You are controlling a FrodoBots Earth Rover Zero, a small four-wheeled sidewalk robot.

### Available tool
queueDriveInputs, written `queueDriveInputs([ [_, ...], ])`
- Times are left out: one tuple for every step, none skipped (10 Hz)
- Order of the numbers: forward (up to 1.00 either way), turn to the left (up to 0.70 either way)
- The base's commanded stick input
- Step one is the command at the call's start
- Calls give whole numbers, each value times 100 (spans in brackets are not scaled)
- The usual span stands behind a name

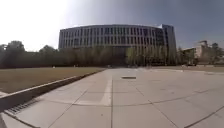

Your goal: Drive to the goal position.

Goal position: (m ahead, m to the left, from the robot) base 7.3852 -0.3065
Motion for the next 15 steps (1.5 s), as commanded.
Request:
queueDriveInputs([
  [5,0],
  [5,0],
  [5,0],
  [5,0],
  [5,0],
  [5,0],
  [5,0],
  [5,0],
  [5,0],
  [5,0],
  [5,0],
  [5,0],
  [5,0],
  [5,0],
  [5,0],
])
